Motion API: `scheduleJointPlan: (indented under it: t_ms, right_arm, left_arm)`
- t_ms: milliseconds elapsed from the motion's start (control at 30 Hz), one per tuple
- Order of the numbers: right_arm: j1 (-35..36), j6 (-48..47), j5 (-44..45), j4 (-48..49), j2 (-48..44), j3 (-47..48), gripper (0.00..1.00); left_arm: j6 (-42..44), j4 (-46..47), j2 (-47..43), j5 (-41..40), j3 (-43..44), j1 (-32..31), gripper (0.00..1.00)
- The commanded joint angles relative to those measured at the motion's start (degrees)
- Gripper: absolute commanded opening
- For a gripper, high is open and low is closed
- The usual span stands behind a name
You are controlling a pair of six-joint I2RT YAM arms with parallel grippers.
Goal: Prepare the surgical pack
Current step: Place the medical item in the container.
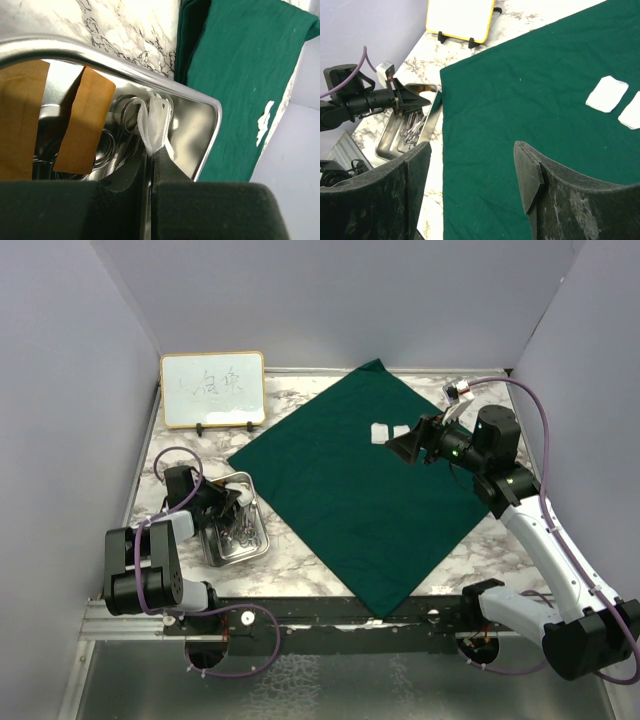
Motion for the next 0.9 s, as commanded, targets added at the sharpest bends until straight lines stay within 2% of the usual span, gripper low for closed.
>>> scheduleJointPlan:
  t_ms: [0, 267, 600, 700, 867]
  right_arm:
    - [-0.12, 0.2, 0.56, -0.48, -0.94, -0.16, 0.68]
    - [-0.12, 0.45, 0.54, -0.57, -1.23, -0.28, 0.68]
    - [-0.15, 0.44, 0.55, -0.83, -1.25, -0.05, 0.68]
    - [-0.15, 0.45, 0.57, -0.83, -1.45, -0.15, 0.68]
    - [-0.12, 0.33, 0.56, -0.49, -1.08, -0.32, 0.68]
  left_arm:
    - [2.64, -3.05, -0.49, -1.27, 1.82, 0.36, 0.0]
    - [5.49, -8.02, -1.04, -1.28, 4.37, 0.5, 0.04]
    - [6.05, -8.06, 1.04, 0.26, 4.44, 0.66, 0.08]
    - [6.15, -8.91, -0.88, -0.29, 4.16, 0.73, 0.2]
    - [8.49, -14.1, -3.42, -1.57, 6.0, 0.8, 0.3]
